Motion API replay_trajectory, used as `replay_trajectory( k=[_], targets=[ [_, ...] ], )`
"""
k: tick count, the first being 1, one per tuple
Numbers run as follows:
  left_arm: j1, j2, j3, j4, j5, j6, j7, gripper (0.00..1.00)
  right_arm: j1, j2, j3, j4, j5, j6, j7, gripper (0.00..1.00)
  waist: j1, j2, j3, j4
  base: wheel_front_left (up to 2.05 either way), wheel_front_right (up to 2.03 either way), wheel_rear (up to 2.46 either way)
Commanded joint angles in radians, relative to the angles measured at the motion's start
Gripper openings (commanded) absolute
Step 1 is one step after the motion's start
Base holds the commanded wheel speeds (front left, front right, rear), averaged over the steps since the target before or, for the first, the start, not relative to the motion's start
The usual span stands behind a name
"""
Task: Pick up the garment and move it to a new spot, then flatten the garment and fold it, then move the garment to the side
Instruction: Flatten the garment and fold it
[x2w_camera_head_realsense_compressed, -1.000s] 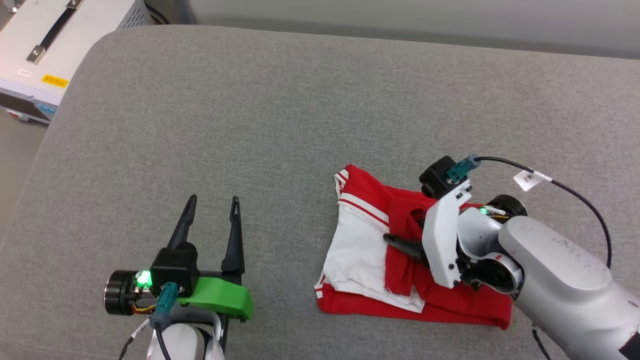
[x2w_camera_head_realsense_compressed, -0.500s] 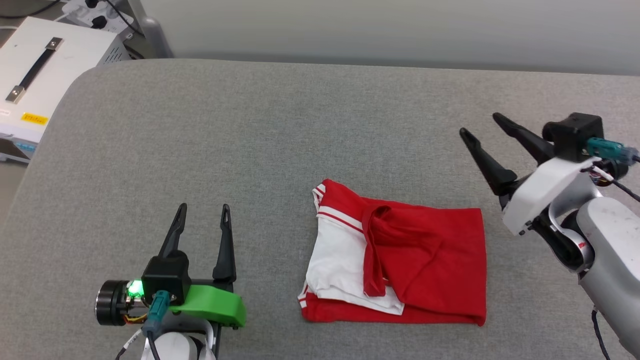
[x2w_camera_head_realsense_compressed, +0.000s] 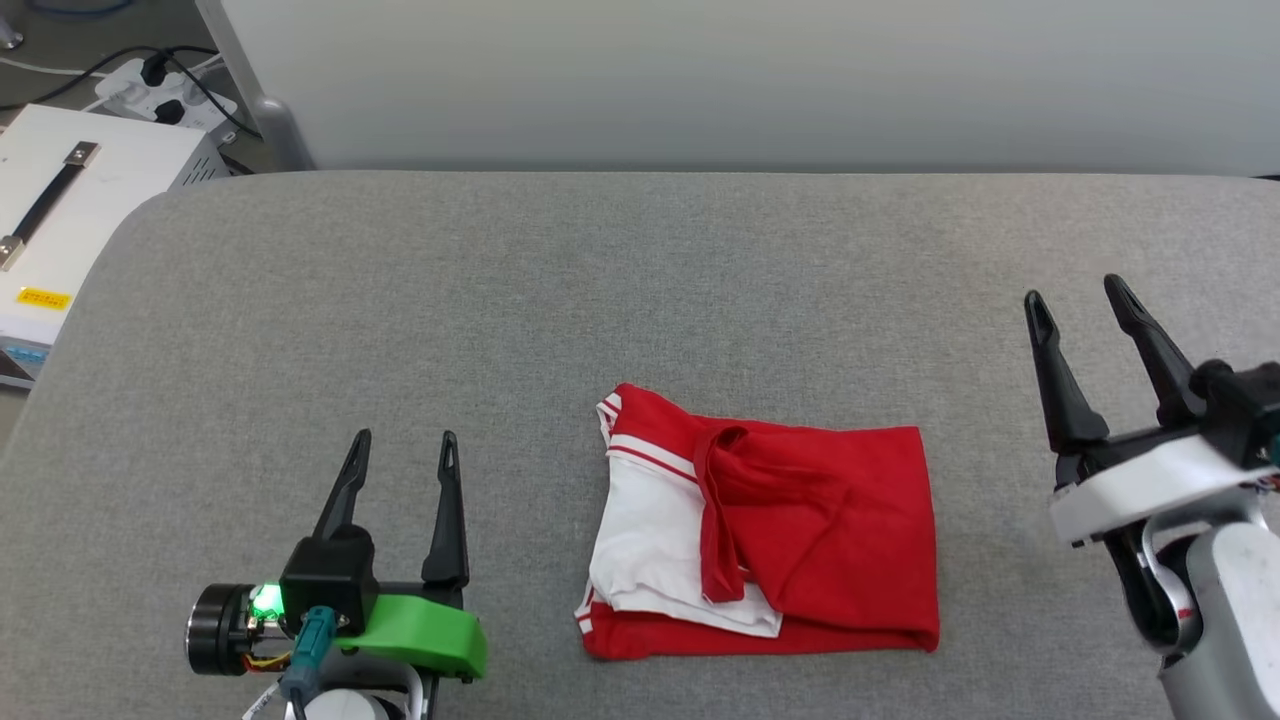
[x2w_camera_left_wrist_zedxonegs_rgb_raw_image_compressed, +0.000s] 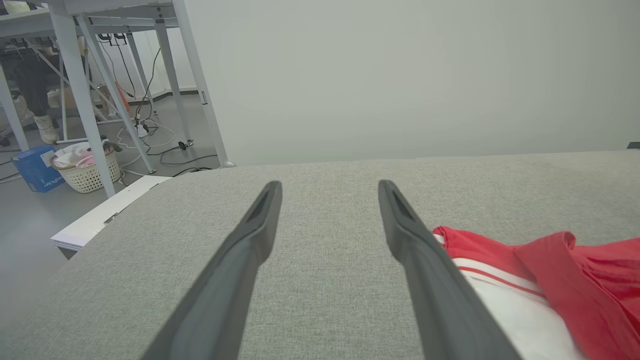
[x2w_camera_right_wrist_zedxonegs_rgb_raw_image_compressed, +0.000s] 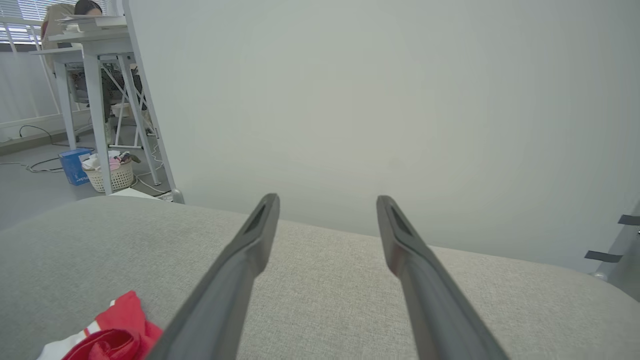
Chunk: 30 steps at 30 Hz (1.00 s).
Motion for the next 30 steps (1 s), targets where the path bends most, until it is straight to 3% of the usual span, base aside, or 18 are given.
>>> replay_trajectory(
  k=[1,12,30],
  targets=[
    [0.018,0.004,0.001,-0.006,0.005,-0.007,-0.006,1.00,0.046,0.028,-0.030,-0.030,-0.022,-0.001,-0.007,1.00,0.0000,0.0000,-0.007,-0.001,0.00,0.00,0.00],
    [0.058,0.007,-0.008,-0.016,0.005,-0.020,-0.006,1.00,0.285,0.174,-0.172,-0.155,-0.085,-0.001,-0.007,1.00,0.0000,0.0000,-0.047,0.008,0.00,0.00,0.00],
    [0.077,0.008,-0.009,-0.009,0.001,-0.024,-0.006,1.00,0.390,0.184,-0.195,-0.174,-0.115,-0.001,-0.007,1.00,0.0000,0.0000,-0.053,0.025,0.00,0.00,0.00]
  ],
)
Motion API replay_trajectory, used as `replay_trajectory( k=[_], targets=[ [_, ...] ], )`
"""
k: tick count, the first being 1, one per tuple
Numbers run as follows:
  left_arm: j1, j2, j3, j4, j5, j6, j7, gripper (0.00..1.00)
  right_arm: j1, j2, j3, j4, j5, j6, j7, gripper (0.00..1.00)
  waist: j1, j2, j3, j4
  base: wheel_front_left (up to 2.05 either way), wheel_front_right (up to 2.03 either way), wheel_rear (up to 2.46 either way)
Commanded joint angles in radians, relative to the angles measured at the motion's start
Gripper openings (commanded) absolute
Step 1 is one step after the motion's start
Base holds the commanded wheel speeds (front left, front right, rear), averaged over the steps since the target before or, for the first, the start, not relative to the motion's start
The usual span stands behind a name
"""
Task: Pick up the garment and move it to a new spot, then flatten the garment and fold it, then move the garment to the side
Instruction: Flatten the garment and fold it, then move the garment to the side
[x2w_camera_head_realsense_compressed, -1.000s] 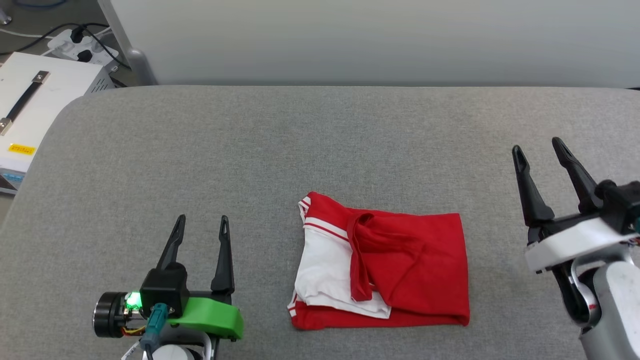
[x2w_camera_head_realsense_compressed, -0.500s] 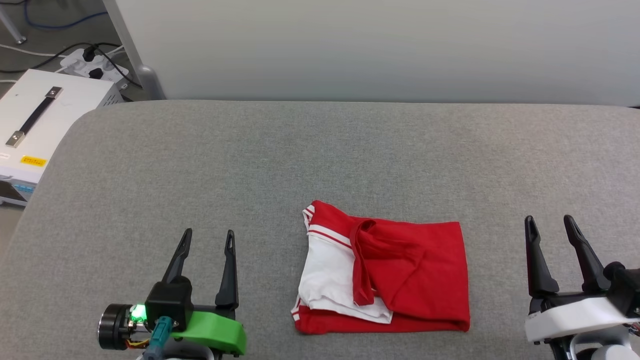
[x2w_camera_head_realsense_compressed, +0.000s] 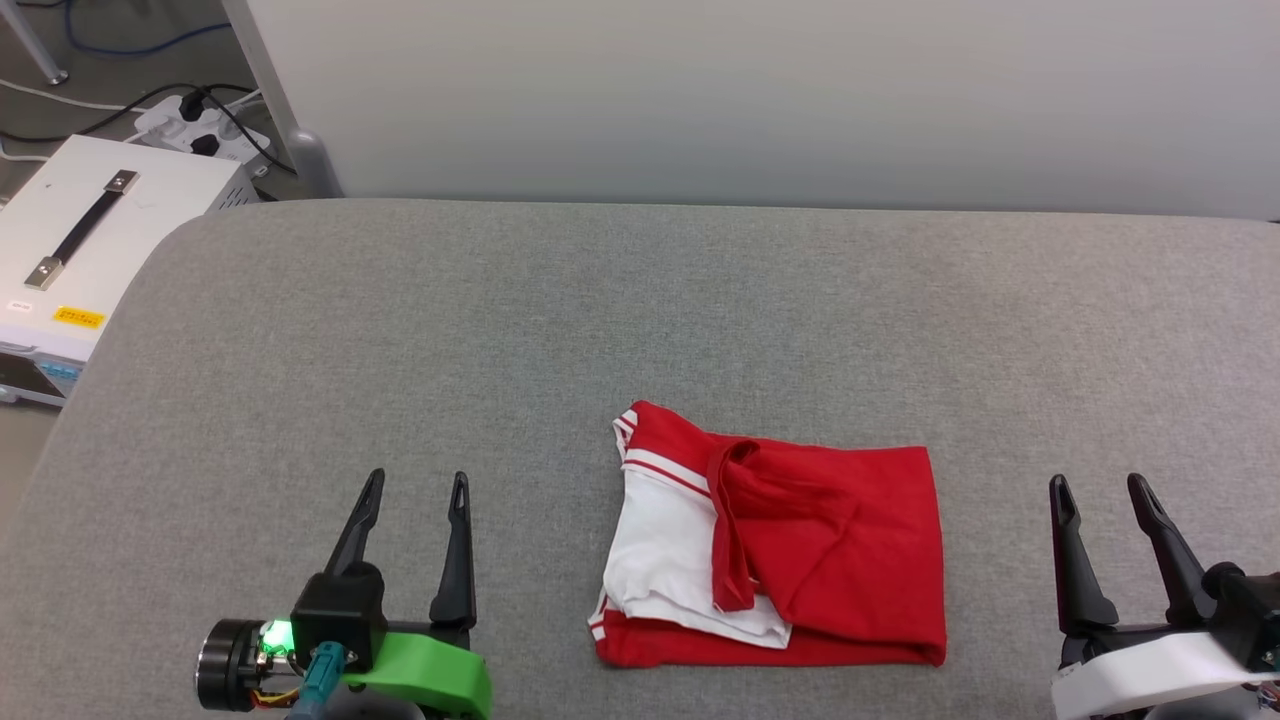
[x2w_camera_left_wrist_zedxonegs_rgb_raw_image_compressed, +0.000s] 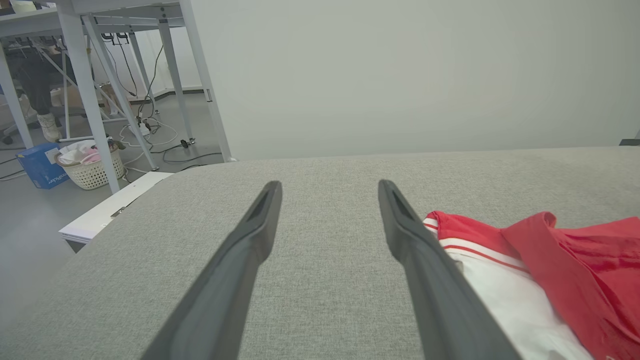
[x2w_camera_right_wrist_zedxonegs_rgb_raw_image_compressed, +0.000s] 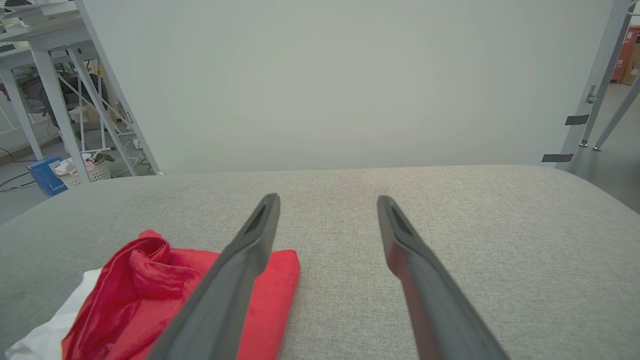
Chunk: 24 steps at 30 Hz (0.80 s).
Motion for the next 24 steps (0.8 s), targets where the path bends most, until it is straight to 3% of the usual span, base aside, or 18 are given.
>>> replay_trajectory(
  k=[1,8,14,16,24],
  targets=[
    [0.014,0.005,0.002,0.001,0.001,-0.006,-0.006,1.00,0.005,-0.003,0.000,0.003,-0.011,-0.001,-0.006,1.00,0.0000,-0.0001,0.002,0.001,0.00,0.00,0.00],
    [0.009,0.004,0.003,0.003,0.000,-0.005,-0.006,1.00,-0.052,-0.038,0.007,-0.005,-0.004,-0.001,-0.006,1.00,0.0000,-0.0001,0.012,0.004,0.00,0.00,0.00],
    [-0.010,0.003,0.001,0.004,0.000,-0.007,-0.006,1.00,-0.179,-0.147,0.011,-0.027,0.065,-0.001,0.030,1.00,0.0000,-0.0001,0.031,0.009,0.00,0.00,0.00],
    [-0.017,0.003,0.001,0.003,-0.001,-0.006,-0.006,1.00,-0.227,-0.200,0.029,-0.033,0.099,-0.001,0.090,1.00,0.0000,-0.0001,0.039,0.011,0.00,0.00,0.00],
    [-0.037,0.000,-0.004,0.004,-0.005,-0.005,-0.006,1.00,-0.354,-0.368,0.143,-0.023,0.342,-0.001,0.519,1.00,0.0000,-0.0001,0.065,0.026,0.00,0.00,0.00]
  ],
)
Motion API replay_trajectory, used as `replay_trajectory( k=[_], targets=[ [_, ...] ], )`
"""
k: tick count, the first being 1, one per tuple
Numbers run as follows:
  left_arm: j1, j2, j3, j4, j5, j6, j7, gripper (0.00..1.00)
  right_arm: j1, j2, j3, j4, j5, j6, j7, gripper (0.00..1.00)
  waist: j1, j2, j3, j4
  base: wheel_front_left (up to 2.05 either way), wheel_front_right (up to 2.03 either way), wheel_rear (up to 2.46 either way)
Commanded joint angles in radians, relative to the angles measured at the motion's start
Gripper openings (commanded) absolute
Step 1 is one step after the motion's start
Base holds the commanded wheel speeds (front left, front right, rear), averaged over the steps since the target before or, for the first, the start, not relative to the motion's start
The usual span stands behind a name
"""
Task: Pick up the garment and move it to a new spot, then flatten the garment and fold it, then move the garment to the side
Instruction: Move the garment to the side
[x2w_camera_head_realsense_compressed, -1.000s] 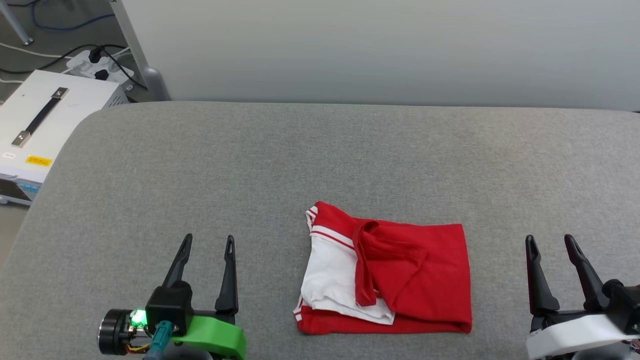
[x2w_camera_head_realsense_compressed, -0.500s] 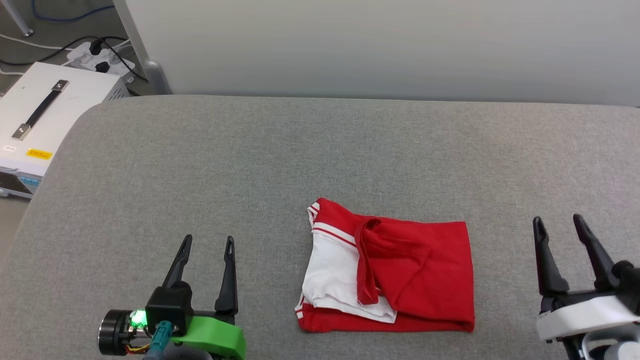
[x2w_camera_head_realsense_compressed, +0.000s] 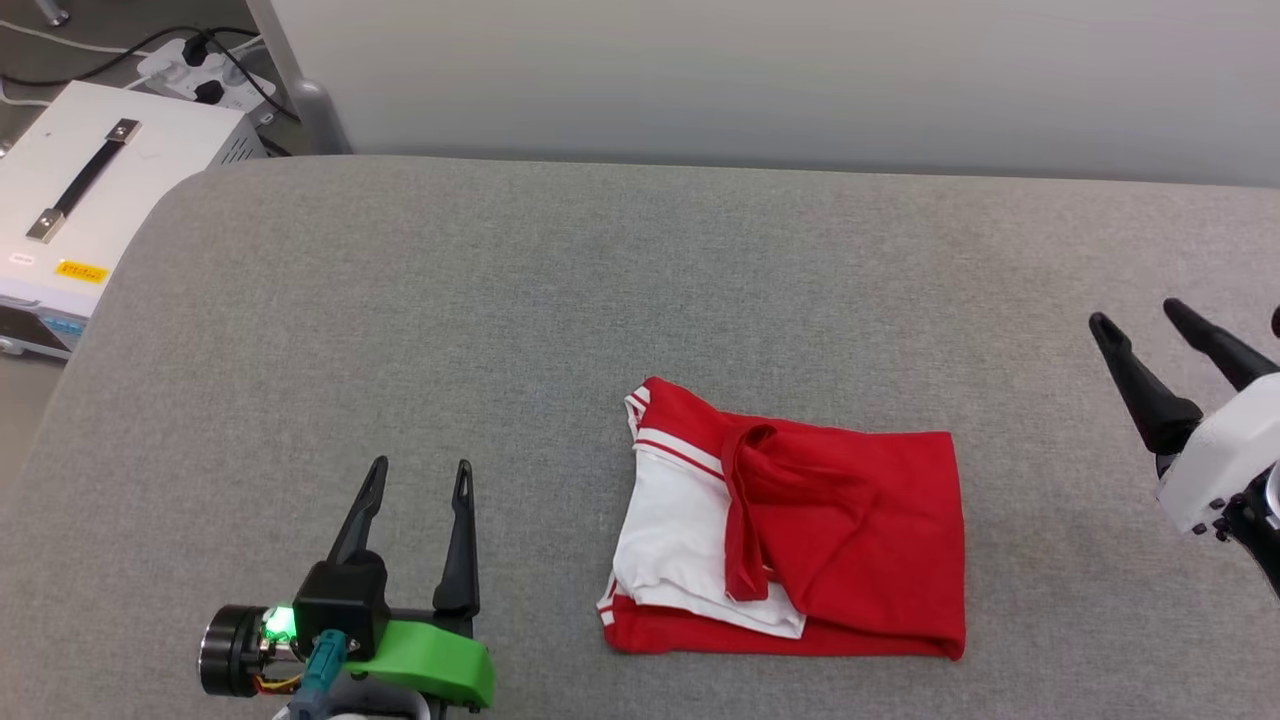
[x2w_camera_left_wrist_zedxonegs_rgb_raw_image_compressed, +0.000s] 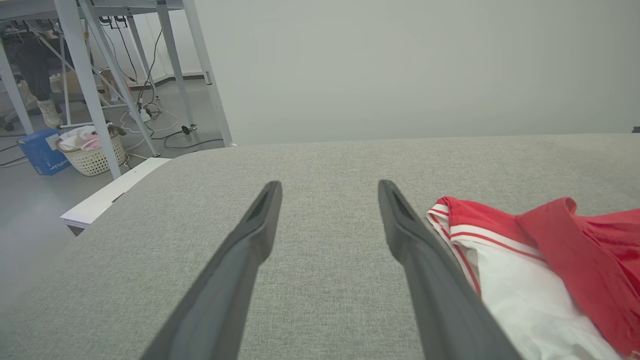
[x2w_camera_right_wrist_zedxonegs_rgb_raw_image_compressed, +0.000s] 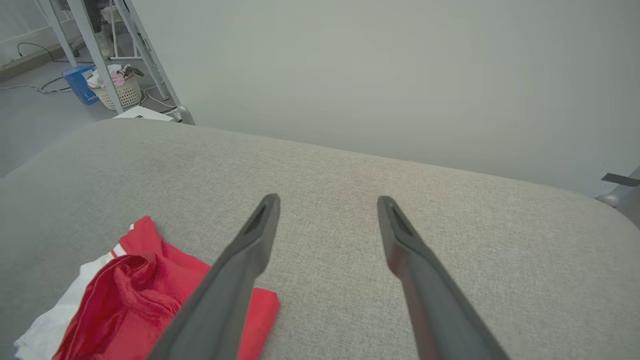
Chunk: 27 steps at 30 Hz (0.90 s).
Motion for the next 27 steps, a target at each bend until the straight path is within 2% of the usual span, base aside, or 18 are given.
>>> replay_trajectory(
  k=[1,7,13,19,27],
  targets=[
    [-0.023,0.000,-0.001,0.001,-0.005,-0.002,-0.006,1.00,-0.021,-0.016,0.015,0.005,0.041,-0.001,0.057,1.00,0.0000,-0.0001,0.010,0.008,0.00,0.00,0.00],
    [-0.041,-0.003,-0.008,-0.002,-0.007,0.000,-0.006,1.00,-0.024,-0.056,0.086,0.040,0.174,-0.001,0.287,1.00,0.0000,-0.0001,0.039,0.026,0.00,0.00,0.00],
    [-0.065,-0.006,-0.017,-0.003,-0.010,0.002,-0.006,1.00,-0.018,-0.057,0.158,0.086,0.247,-0.001,0.410,1.00,0.0000,-0.0001,0.074,0.047,0.00,0.00,0.00],
    [-0.087,-0.008,-0.026,-0.002,-0.014,0.004,-0.006,1.00,-0.026,-0.033,0.223,0.156,0.283,-0.001,0.430,1.00,0.0000,-0.0001,0.110,0.068,0.00,0.00,0.00],
    [-0.110,-0.010,-0.036,0.002,-0.017,0.007,-0.006,1.00,-0.022,0.014,0.327,0.244,0.316,-0.001,0.396,1.00,0.0000,-0.0001,0.136,0.089,0.00,0.00,0.00]
  ],
)
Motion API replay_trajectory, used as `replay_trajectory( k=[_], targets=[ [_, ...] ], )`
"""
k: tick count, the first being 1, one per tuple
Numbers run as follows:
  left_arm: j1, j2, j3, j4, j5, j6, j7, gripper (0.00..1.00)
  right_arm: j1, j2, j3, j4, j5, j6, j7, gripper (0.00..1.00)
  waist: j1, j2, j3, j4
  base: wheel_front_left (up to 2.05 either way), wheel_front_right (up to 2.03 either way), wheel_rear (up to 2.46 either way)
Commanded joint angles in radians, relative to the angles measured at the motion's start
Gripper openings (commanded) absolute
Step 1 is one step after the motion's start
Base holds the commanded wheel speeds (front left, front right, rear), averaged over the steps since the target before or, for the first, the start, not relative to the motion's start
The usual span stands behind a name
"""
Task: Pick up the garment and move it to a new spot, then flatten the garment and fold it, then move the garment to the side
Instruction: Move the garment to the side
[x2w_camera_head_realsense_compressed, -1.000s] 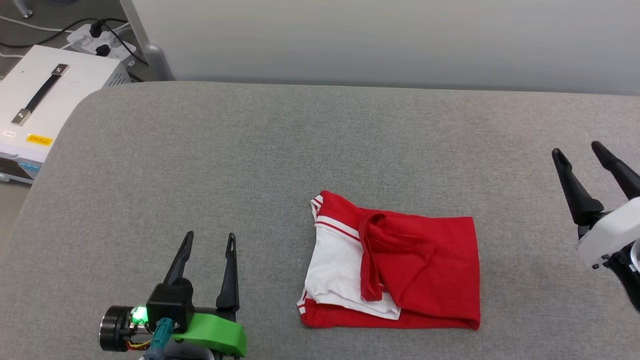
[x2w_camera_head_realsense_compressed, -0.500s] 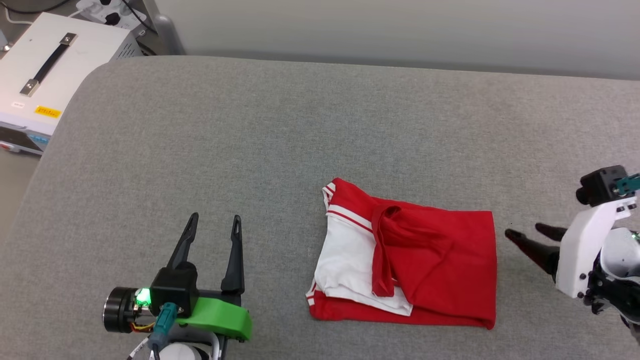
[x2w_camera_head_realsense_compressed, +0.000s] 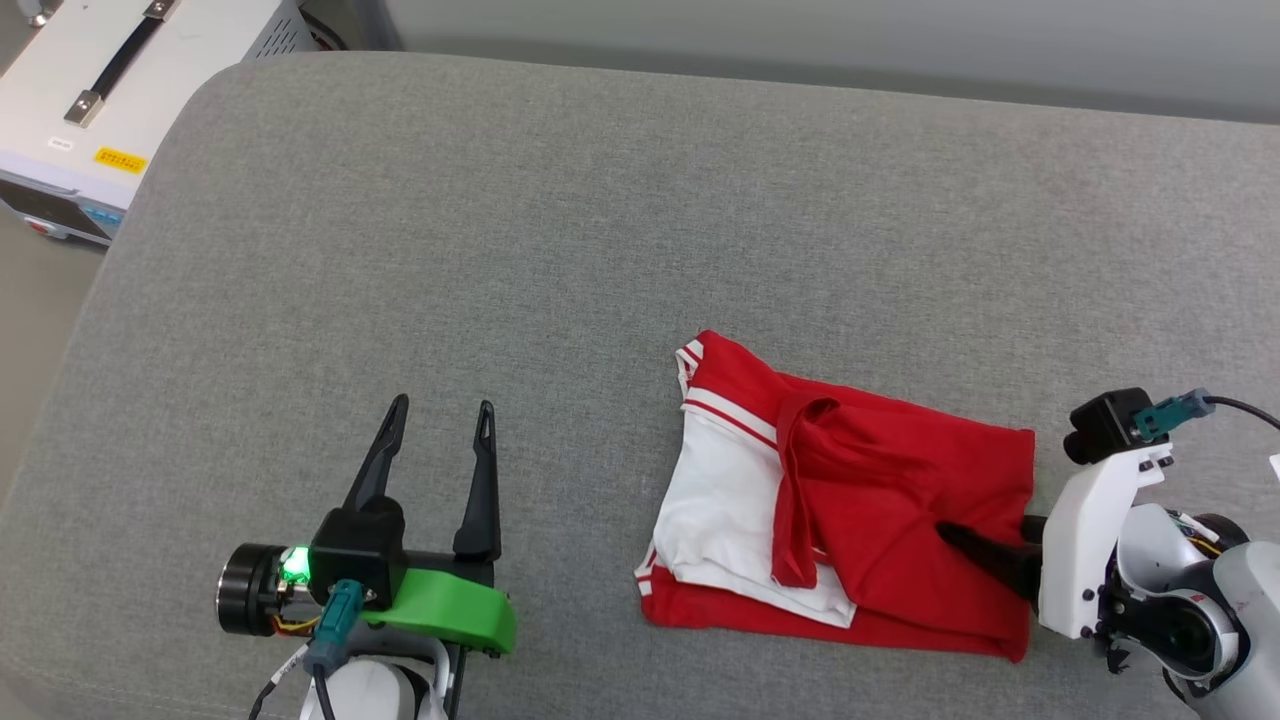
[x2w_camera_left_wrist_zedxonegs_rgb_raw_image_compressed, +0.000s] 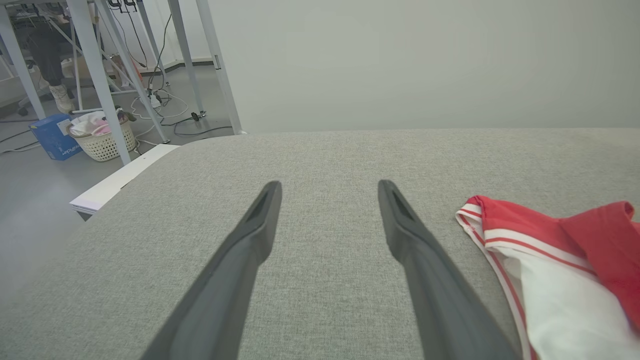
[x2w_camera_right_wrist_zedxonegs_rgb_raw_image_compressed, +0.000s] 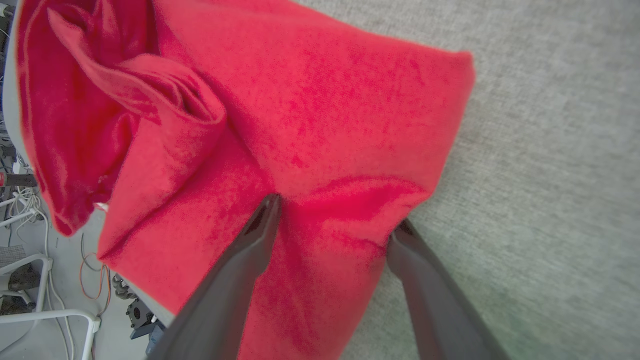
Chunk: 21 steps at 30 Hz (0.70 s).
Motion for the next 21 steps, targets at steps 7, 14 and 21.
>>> replay_trajectory(
  k=[7,14,21],
  targets=[
    [-0.021,-0.006,-0.003,0.006,-0.014,0.010,-0.006,1.00,0.002,0.007,0.103,0.028,0.010,-0.001,-0.084,0.00,0.0000,0.0000,0.007,0.008,0.00,0.00,0.00],
    [-0.002,-0.007,-0.003,0.016,-0.010,0.010,-0.006,1.00,-0.121,-0.094,0.185,-0.035,-0.047,-0.001,-0.293,0.00,0.0000,0.0000,-0.045,-0.030,0.00,0.00,0.00],
    [0.020,-0.007,0.006,0.008,-0.006,0.009,-0.006,1.00,-0.164,-0.178,0.212,-0.119,-0.096,-0.001,-0.320,0.00,0.0000,0.0000,-0.058,-0.098,0.00,0.00,0.00]
  ],
)
